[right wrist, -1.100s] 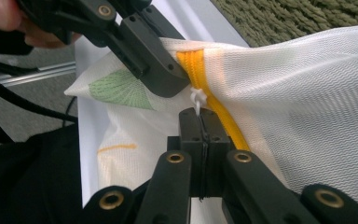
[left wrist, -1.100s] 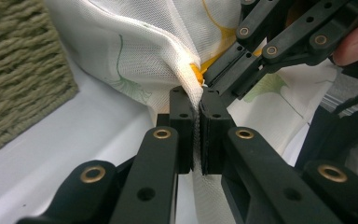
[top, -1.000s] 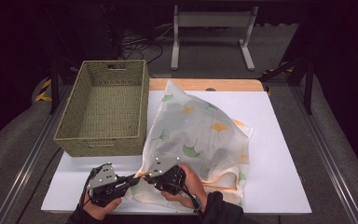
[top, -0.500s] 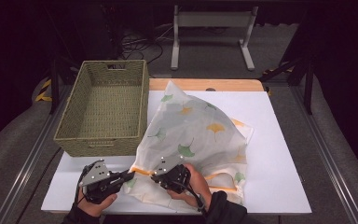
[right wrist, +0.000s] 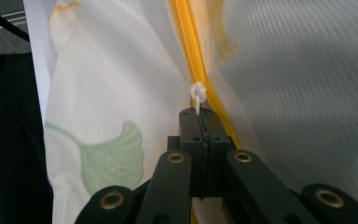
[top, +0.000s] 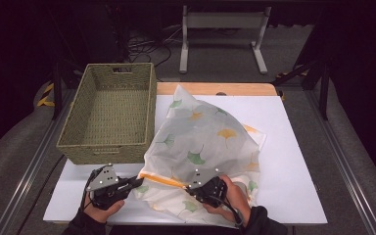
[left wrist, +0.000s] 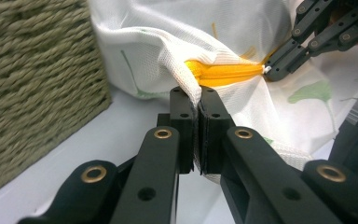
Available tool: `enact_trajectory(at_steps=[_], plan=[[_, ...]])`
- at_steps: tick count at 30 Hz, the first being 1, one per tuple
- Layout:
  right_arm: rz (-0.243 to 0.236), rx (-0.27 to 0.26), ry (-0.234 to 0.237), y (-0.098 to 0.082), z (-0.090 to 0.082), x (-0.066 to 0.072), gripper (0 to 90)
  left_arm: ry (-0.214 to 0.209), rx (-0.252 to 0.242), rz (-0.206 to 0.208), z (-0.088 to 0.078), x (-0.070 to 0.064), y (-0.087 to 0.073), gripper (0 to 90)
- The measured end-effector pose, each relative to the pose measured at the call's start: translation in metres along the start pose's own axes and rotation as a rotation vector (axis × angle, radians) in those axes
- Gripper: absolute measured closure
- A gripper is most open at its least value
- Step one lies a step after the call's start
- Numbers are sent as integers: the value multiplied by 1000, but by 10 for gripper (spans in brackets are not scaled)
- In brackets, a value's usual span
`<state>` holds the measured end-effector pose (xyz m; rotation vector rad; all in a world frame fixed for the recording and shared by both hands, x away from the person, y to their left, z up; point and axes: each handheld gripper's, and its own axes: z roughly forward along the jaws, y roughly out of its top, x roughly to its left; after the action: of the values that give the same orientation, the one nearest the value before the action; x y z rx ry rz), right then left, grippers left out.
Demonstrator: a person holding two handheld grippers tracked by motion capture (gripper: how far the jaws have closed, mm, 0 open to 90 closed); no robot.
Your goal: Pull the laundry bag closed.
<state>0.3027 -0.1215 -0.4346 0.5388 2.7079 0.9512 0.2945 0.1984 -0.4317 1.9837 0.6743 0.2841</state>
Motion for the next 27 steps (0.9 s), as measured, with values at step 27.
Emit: enact_trajectory(at_steps=[27], plan=[[135,48,-120,-69,-57,-15,900,40,25,29,-14,21,-3,865]])
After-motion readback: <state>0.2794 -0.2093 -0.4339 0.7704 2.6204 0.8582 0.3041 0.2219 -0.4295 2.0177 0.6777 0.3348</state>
